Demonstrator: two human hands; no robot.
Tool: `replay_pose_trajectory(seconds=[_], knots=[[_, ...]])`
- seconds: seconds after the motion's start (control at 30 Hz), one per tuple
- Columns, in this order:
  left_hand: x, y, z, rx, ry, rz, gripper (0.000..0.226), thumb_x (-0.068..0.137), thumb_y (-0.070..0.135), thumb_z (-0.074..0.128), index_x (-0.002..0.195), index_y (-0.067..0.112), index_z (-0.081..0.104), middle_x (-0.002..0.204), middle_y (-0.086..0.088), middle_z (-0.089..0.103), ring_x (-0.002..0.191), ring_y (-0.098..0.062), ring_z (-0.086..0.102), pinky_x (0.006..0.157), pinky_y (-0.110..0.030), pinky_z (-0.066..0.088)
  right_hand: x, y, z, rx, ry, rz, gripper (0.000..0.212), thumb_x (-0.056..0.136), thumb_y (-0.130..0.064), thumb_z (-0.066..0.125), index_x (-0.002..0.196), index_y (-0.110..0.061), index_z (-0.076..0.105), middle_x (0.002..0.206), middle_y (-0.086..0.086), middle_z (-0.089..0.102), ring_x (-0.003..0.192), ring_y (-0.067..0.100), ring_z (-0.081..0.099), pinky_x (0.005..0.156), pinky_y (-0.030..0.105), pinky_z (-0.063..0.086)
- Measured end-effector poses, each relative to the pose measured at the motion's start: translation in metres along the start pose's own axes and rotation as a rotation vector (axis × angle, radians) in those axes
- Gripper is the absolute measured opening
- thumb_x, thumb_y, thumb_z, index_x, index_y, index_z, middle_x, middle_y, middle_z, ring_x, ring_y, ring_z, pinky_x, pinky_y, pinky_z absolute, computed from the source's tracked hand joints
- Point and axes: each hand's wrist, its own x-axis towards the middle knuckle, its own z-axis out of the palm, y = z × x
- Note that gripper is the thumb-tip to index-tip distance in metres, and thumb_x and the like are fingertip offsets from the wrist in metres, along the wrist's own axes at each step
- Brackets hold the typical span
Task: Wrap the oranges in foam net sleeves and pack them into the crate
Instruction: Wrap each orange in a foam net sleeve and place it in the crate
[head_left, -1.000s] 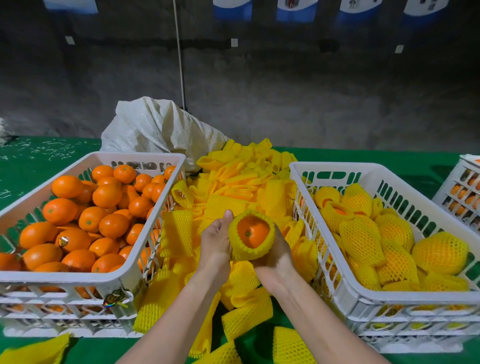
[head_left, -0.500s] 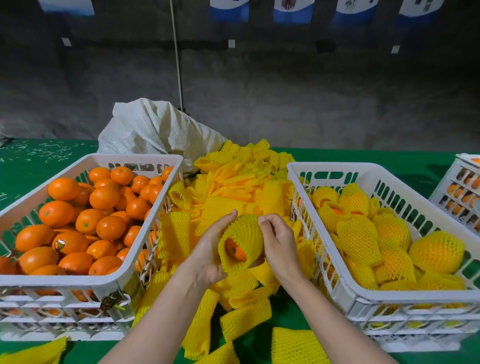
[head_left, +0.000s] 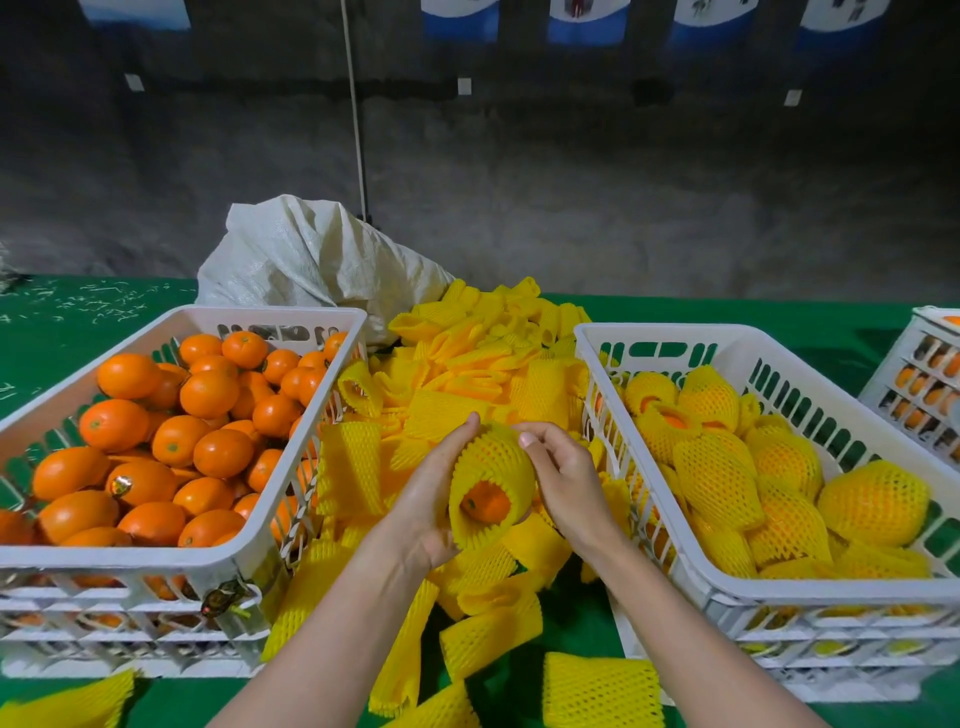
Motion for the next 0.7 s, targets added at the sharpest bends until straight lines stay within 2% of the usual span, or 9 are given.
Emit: replay_pose_trajectory(seconds=[0.07, 0.17, 0.23, 0.3, 0.37, 0.43, 0.53, 0.6, 0.7], knots=[[0.000, 0.001, -0.001, 0.036, 0.003, 0.008, 0.046, 0.087, 0.049, 0.056, 0.078, 0.008, 0.075, 0.075, -0.016, 0.071, 0.058, -0.027, 0.068, 0.050, -0.034, 0.055, -0.003, 0.000, -0.002, -0.017, -0.028, 0.023, 0.020, 0.096, -0.030, 0.045, 0.111, -0.041, 0.051, 0.105, -0.013, 0.057, 0.091, -0.014, 0.054, 0.073, 0.006, 0.044], [0.002, 0.003, -0.004, 0.069, -0.018, 0.026, 0.048, 0.086, 0.050, 0.054, 0.065, 0.013, 0.077, 0.070, -0.012, 0.070, 0.057, -0.023, 0.068, 0.050, -0.030, 0.054, -0.006, -0.009, -0.002, 0.018, -0.033, 0.042, 0.025, 0.097, -0.027, 0.046, 0.113, -0.046, 0.050, 0.123, -0.008, 0.055, 0.112, -0.002, 0.051, 0.078, 0.008, 0.044], [0.001, 0.005, -0.003, 0.074, -0.005, 0.033, 0.047, 0.084, 0.052, 0.056, 0.067, 0.014, 0.078, 0.074, -0.011, 0.072, 0.061, -0.023, 0.070, 0.052, -0.030, 0.055, -0.008, -0.020, -0.001, 0.124, -0.030, 0.059, 0.025, 0.094, -0.034, 0.045, 0.114, -0.045, 0.051, 0.131, -0.008, 0.051, 0.123, 0.002, 0.045, 0.085, 0.008, 0.043], [0.001, 0.007, 0.000, 0.088, 0.010, 0.053, 0.044, 0.085, 0.052, 0.055, 0.079, 0.015, 0.079, 0.082, -0.010, 0.074, 0.068, -0.022, 0.072, 0.055, -0.029, 0.055, -0.011, -0.029, 0.003, 0.200, -0.090, 0.067, 0.034, 0.086, -0.047, 0.040, 0.119, -0.050, 0.048, 0.141, -0.013, 0.043, 0.130, -0.001, 0.036, 0.099, 0.014, 0.037], [0.002, 0.008, 0.003, 0.078, 0.023, 0.072, 0.045, 0.089, 0.052, 0.050, 0.105, 0.016, 0.071, 0.095, -0.010, 0.074, 0.083, -0.022, 0.072, 0.063, -0.031, 0.056, -0.016, -0.037, 0.011, 0.208, -0.169, 0.062, 0.039, 0.084, -0.053, 0.035, 0.123, -0.055, 0.041, 0.150, -0.015, 0.030, 0.138, 0.001, 0.024, 0.111, 0.025, 0.026], [0.003, 0.011, 0.006, 0.042, 0.064, 0.086, 0.054, 0.092, 0.054, 0.045, 0.122, 0.013, 0.062, 0.109, -0.012, 0.071, 0.100, -0.026, 0.068, 0.078, -0.037, 0.055, -0.020, -0.041, 0.019, 0.177, -0.211, 0.066, 0.040, 0.084, -0.055, 0.031, 0.124, -0.060, 0.032, 0.156, -0.016, 0.015, 0.143, 0.001, 0.008, 0.112, 0.026, 0.017], [0.004, 0.016, 0.008, -0.024, 0.175, 0.114, 0.064, 0.092, 0.056, 0.045, 0.132, 0.007, 0.051, 0.125, -0.020, 0.061, 0.113, -0.034, 0.060, 0.094, -0.045, 0.048, -0.023, -0.045, 0.026, 0.132, -0.215, 0.104, 0.041, 0.084, -0.056, 0.032, 0.124, -0.063, 0.025, 0.155, -0.022, 0.001, 0.142, -0.001, -0.008, 0.108, 0.025, 0.013], [0.004, 0.015, 0.010, -0.050, 0.254, 0.165, 0.061, 0.091, 0.056, 0.046, 0.134, 0.011, 0.049, 0.125, -0.020, 0.059, 0.110, -0.034, 0.060, 0.093, -0.045, 0.048, -0.025, -0.047, 0.028, 0.114, -0.187, 0.108, 0.036, 0.090, -0.050, 0.038, 0.125, -0.060, 0.030, 0.153, -0.023, 0.009, 0.143, 0.001, -0.004, 0.113, 0.028, 0.014], [0.007, 0.004, 0.011, 0.017, 0.266, 0.298, 0.059, 0.093, 0.056, 0.041, 0.136, 0.015, 0.048, 0.127, -0.012, 0.059, 0.110, -0.026, 0.060, 0.091, -0.041, 0.051, -0.024, -0.048, 0.028, 0.149, -0.101, 0.101, 0.029, 0.093, -0.035, 0.052, 0.119, -0.047, 0.048, 0.142, -0.015, 0.038, 0.136, 0.004, 0.029, 0.107, 0.029, 0.034]])
